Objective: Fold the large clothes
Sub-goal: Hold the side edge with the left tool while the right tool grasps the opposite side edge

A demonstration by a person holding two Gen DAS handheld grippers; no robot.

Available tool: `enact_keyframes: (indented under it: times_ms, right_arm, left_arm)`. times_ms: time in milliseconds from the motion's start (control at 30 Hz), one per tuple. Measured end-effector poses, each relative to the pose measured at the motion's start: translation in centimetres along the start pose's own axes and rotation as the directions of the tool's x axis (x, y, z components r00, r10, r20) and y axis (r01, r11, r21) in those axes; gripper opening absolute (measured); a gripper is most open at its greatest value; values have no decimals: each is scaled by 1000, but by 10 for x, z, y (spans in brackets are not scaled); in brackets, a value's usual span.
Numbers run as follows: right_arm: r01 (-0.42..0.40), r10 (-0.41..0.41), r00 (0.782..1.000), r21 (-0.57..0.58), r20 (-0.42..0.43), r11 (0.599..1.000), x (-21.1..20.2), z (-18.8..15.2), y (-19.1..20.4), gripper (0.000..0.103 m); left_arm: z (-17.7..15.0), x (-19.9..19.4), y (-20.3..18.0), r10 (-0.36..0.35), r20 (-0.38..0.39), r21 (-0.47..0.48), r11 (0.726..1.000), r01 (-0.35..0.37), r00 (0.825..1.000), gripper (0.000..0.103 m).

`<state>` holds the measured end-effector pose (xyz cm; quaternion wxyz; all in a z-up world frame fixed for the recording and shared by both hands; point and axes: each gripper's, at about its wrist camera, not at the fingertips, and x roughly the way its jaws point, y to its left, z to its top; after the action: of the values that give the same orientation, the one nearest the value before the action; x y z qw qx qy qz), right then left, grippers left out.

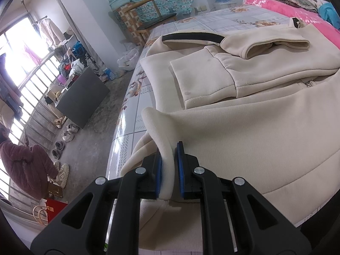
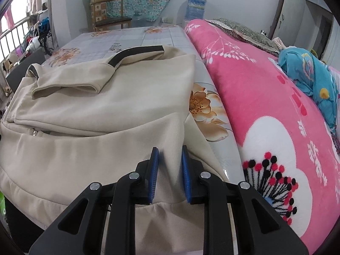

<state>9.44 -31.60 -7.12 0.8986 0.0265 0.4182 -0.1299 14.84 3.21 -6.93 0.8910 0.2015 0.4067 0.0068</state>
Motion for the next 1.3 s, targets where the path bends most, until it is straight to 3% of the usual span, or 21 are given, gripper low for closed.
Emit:
enact_keyframes:
  times_ms: [1300]
  right_arm:
    - [24, -24, 1000, -26, -18, 999, 5, 1, 3, 21]
  left_arm:
    - [-2, -3, 6, 22, -35, -6, 1000, -23, 999, 11]
